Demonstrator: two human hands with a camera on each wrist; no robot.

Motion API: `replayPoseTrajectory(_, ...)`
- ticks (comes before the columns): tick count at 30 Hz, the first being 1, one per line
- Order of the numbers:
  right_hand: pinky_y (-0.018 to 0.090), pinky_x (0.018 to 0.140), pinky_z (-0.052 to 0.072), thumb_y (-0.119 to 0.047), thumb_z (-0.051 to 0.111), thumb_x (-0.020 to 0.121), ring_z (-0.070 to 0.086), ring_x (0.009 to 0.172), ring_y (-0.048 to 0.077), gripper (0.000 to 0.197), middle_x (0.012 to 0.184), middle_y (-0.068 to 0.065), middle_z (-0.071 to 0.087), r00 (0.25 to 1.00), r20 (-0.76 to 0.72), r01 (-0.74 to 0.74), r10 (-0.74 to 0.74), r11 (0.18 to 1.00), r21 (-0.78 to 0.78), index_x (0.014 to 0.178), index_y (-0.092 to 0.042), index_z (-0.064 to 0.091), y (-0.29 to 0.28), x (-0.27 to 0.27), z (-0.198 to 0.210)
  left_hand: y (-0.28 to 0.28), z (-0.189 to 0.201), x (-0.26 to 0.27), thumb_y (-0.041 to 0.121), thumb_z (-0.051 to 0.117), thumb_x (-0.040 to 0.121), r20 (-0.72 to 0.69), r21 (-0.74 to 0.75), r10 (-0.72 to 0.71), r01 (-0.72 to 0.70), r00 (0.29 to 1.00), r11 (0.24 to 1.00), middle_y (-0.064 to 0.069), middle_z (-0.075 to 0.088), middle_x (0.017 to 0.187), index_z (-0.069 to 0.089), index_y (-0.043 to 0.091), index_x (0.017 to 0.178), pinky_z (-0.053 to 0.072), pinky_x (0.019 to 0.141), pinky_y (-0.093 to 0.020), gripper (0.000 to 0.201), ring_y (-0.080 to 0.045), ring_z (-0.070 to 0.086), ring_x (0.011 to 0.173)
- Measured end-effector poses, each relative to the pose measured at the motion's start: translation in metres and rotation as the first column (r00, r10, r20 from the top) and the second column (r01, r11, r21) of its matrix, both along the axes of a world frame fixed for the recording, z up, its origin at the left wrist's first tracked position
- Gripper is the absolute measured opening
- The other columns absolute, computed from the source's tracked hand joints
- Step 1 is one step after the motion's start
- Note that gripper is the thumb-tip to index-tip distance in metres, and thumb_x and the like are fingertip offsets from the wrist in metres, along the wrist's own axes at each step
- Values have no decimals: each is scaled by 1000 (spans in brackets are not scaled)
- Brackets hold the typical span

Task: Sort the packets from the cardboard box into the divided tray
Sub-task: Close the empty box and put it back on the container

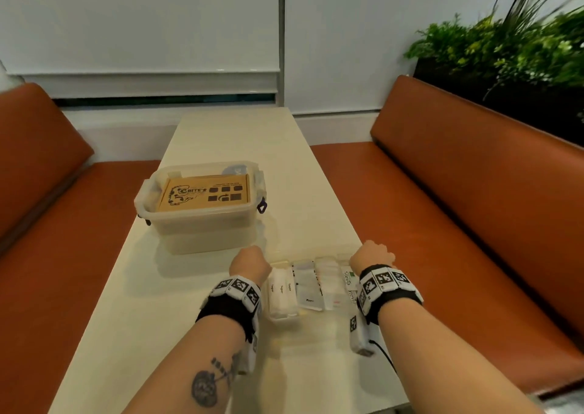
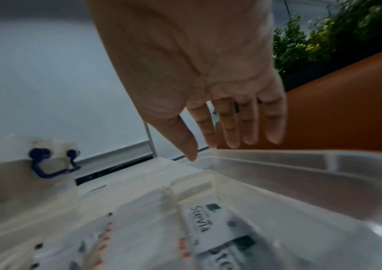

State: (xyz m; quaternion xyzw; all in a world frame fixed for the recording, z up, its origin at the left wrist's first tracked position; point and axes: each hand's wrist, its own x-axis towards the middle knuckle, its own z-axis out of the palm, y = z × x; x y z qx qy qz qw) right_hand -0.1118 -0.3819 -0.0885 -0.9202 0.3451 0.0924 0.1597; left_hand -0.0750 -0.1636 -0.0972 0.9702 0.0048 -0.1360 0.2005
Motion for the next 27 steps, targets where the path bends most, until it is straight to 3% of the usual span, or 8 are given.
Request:
replayPoseTrajectory(2, 37, 94, 46, -14, 44, 92, 51, 117, 31, 36, 130, 17, 49, 1000, -25, 8, -7, 999, 39, 127, -4, 45, -8, -3, -4, -4, -1, -1, 4, 48, 90, 11, 23, 12, -12, 1000, 1000, -17, 68, 103, 65, -2, 97, 51, 77, -32, 19, -30, 66, 95)
replayPoseTrajectory(6, 30, 82, 51, -8, 41, 94, 63, 103, 27, 26, 115, 14, 64, 994, -79, -74, 82, 993, 91, 111, -1, 59, -13, -7, -6, -8, -3, -3, -1, 45, 89, 28, 35, 27, -28, 999, 999, -17, 67, 104, 64, -4, 97, 49, 75, -31, 22, -31, 65, 97)
replayPoseTrajectory(12, 30, 83, 51, -6, 41, 94, 63, 101, 26, 25, 111, 12, 66, 987, -63, -141, 145, 988, 66, 106, -2, 62, 0, -7, -7, 5, -5, -5, -1, 45, 89, 51, 78, 53, -57, 997, 995, -17, 67, 104, 64, -3, 96, 46, 71, -29, 20, -30, 64, 97)
replayPoseTrajectory(19, 28, 72, 45, -5, 41, 93, 63, 100, 28, 25, 110, 13, 65, 968, -4, -248, 249, 965, 81, 104, -2, 63, 39, -3, -11, 49, -6, -5, -2, 44, 89, 70, 123, 110, -118, 992, 985, -16, 66, 101, 63, -2, 91, 43, 68, -29, 19, -30, 63, 93)
replayPoseTrajectory(25, 29, 80, 48, -3, 42, 92, 63, 103, 28, 25, 113, 14, 64, 949, 6, -315, 316, 944, 102, 105, -1, 63, 77, 1, -13, 89, -4, -8, -1, 45, 89, 74, 159, 152, -162, 986, 974, -17, 66, 98, 57, 1, 77, 43, 67, -30, 18, -30, 61, 85)
replayPoseTrajectory(27, 30, 81, 48, -3, 42, 92, 62, 104, 28, 25, 114, 14, 64, 940, 9, -340, 341, 935, 106, 106, -1, 62, 87, 2, -13, 101, -3, -8, -1, 46, 89, 66, 160, 162, -171, 985, 972, -18, 67, 98, 61, -1, 81, 44, 68, -31, 17, -32, 63, 88)
